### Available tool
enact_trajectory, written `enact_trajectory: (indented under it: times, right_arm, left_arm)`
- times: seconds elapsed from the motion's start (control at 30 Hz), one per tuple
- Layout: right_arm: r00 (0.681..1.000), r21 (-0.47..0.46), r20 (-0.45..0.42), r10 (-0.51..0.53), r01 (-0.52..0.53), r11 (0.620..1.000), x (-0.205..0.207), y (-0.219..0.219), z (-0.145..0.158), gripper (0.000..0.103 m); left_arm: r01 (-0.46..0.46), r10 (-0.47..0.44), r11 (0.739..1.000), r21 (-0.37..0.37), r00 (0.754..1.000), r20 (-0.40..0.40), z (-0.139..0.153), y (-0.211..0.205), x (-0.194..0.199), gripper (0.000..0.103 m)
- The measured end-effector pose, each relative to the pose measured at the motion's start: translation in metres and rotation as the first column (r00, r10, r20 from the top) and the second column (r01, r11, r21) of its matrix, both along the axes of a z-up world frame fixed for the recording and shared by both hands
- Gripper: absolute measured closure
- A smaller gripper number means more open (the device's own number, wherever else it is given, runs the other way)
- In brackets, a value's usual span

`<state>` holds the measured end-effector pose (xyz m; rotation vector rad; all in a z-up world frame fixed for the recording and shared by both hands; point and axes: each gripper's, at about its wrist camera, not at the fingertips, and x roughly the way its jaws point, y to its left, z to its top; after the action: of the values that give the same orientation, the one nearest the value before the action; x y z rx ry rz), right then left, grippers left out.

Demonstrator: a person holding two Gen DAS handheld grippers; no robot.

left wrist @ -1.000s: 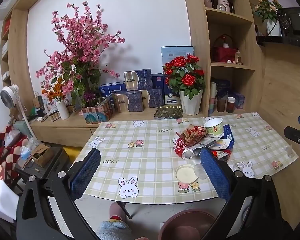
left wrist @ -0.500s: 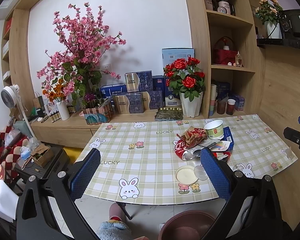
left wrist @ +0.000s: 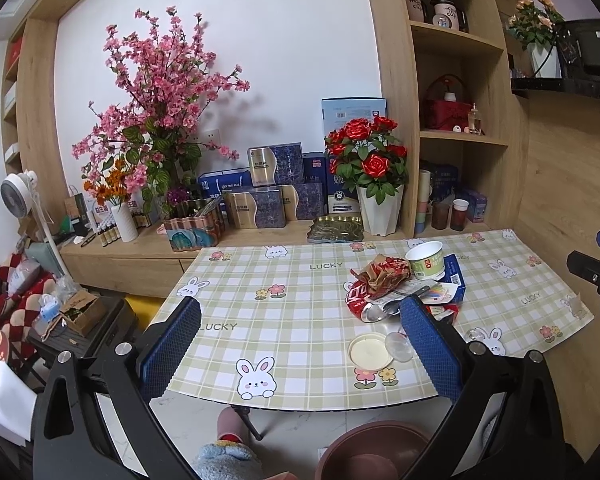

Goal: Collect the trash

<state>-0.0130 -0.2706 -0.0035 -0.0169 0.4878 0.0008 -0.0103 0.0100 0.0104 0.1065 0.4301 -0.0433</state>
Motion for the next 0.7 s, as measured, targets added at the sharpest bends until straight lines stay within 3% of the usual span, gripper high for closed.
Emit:
enact_trajectory:
  times: [0.7]
  right_arm:
    - [1.0, 0.016, -0.002, -0.007, 0.007, 1.0, -0.0045, -0.0028, -0.0034, 0.006]
  left_arm:
    - [0.005, -0.005, 1.0, 0.022, 1.0, 0.018, 0.0007, -0.008, -0.0037, 0.005]
